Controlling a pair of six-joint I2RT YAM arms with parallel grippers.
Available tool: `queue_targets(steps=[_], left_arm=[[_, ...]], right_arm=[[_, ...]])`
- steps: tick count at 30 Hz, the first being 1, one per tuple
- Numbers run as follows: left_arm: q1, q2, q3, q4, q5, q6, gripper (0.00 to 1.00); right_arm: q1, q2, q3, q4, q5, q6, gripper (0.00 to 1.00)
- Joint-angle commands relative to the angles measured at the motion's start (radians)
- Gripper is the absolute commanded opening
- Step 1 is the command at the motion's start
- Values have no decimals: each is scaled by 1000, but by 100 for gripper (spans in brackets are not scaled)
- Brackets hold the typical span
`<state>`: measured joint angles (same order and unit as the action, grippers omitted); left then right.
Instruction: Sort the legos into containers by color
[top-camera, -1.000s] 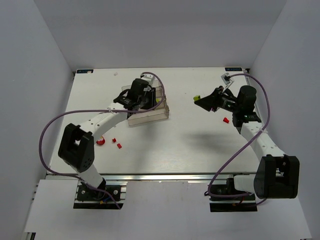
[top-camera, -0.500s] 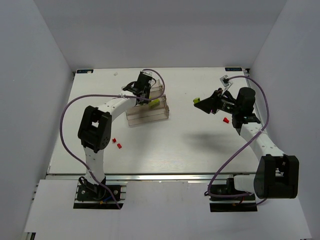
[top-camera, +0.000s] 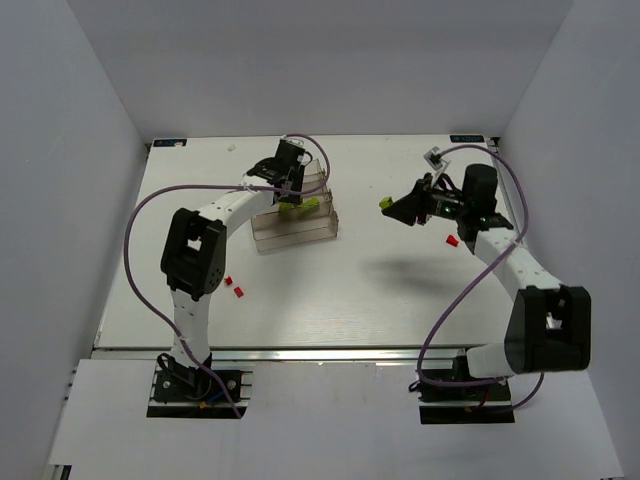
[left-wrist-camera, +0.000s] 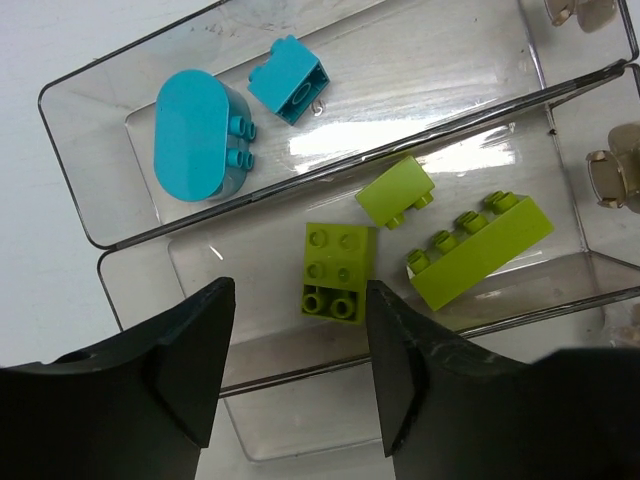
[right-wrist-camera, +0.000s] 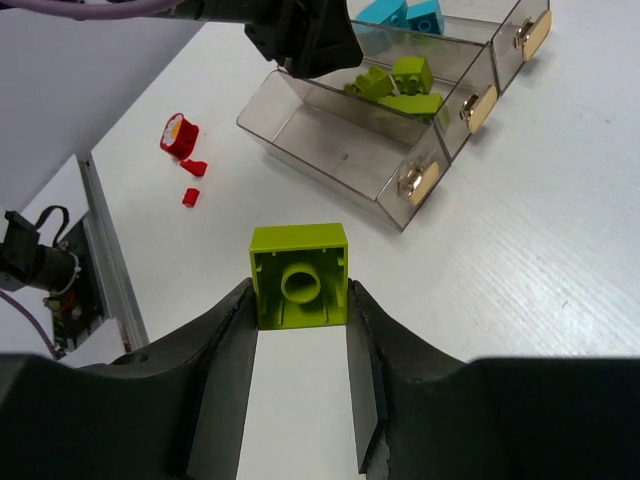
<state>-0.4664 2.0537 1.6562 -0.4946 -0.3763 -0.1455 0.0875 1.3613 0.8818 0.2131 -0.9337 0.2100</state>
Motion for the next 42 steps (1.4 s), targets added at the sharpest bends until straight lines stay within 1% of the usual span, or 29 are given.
queue_targets(steps=[1,2,4,6,7,9,10,11,12,13,14,15,16,17,19,20,21,23,25,26,27,29,35,37,38,39,40,41,42], left_arm=[[12,-55,10,-7,16,3,66],[12,-67,8,-9,19,3,67],[12,-95,10,-12,22,0,68],[12,-119,5,-13,31,-6,68],[12,-136,1,-12,39,-22,68],[12,-213,-41,-15,51,-54,66],[23,-252,-74,17,62,-86,61],[23,-358,-175,37,66,-104,44],[32,-419,-238,69,65,-129,32],[32,-484,-304,126,66,-164,23],[43,-603,-423,148,65,-178,18],[55,-657,-473,162,62,-205,18],[55,-711,-519,159,59,-218,19],[64,-809,-595,153,25,-232,35],[74,-901,-666,128,1,-270,56],[74,-982,-726,119,-27,-284,63],[74,-1022,-748,113,-41,-289,66],[74,-1107,-808,94,-90,-287,69],[74,-1148,-835,79,-122,-290,72],[74,-1167,-851,62,-133,-293,72],[74,-1197,-881,54,-145,-295,72],[74,-1227,-906,28,-156,-305,73],[74,-1340,-932,-30,-199,-338,73],[74,-1359,-938,-39,-213,-348,77],[74,-1362,-935,-71,-214,-371,77],[74,-1362,-934,-90,-220,-388,86],[74,-1356,-934,-110,-230,-413,91],[74,-1350,-935,-133,-227,-430,93],[74,-1342,-935,-143,-222,-434,94]], right_arm=[[50,92,156,-183,25,-205,0],[73,114,187,-211,51,-290,0],[118,169,261,-277,76,-322,0],[144,200,308,-294,134,-348,0],[184,244,363,-311,156,-353,0],[210,301,446,-360,238,-359,0],[245,376,558,-444,293,-377,0],[279,424,621,-489,323,-377,0],[309,511,682,-530,349,-377,0],[325,550,795,-569,396,-370,0],[369,618,840,-619,429,-353,0],[382,646,873,-620,476,-319,0],[392,668,917,-610,555,-272,0],[424,688,928,-598,597,-256,0],[466,734,971,-586,743,-218,0],[481,768,991,-586,798,-189,0],[488,786,1012,-592,870,-175,0],[509,815,1051,-589,891,-161,0],[524,831,1066,-581,929,-143,0],[534,851,1089,-581,929,-144,0],[540,860,1100,-580,973,-141,0],[554,892,1132,-581,986,-136,0],[567,935,1166,-557,1024,-138,0],[567,955,1184,-567,1021,-144,8],[570,961,1192,-570,1021,-147,19],[571,963,1195,-572,1018,-146,25],[567,964,1194,-572,1015,-149,31],[569,963,1192,-572,1009,-147,44],[569,961,1188,-570,1003,-150,49]])
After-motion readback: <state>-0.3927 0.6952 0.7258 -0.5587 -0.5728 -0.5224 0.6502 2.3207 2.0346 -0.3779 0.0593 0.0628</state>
